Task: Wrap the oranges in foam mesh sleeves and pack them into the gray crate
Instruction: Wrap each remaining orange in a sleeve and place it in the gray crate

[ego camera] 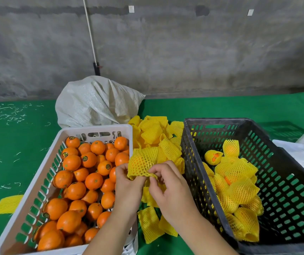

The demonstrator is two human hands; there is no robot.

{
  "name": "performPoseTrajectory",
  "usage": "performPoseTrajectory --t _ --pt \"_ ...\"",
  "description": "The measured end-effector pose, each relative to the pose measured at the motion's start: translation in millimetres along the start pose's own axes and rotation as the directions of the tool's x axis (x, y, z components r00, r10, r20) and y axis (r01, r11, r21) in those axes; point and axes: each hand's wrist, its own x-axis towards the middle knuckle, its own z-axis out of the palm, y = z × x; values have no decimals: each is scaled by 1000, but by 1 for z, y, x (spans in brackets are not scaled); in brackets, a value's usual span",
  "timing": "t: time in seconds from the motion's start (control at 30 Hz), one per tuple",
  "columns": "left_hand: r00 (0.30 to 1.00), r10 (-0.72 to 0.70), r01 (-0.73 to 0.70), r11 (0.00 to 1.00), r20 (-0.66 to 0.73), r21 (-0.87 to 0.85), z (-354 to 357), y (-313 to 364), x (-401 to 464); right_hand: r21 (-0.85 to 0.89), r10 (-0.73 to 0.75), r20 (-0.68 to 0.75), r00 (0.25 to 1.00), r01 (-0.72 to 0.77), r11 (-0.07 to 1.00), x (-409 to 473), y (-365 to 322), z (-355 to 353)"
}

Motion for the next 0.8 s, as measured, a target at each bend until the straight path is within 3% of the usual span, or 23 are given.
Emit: performPoseTrajectory --t 0.13,0.33,0.57,0.67,0.8 --pt "999 12 -10 999 45 -32 1 -1 -4 40 102 3 995 -102 994 -3 7 0" --pt "947 106 -97 994 303 -43 -11 -4 -1 110 159 -70 985 -151 982 0 10 -6" --pt "980 152 -142 986 127 -81 -3 7 -2 96 76 -60 995 -70 993 -10 -1 -3" --pt "984 161 -158 986 70 -52 -5 7 -3 119 134 35 990 -137 983 -10 -1 -4" --pt "960 275 -278 959 62 57 -7 7 -4 222 225 133 965 -250 943 -9 -1 -11"
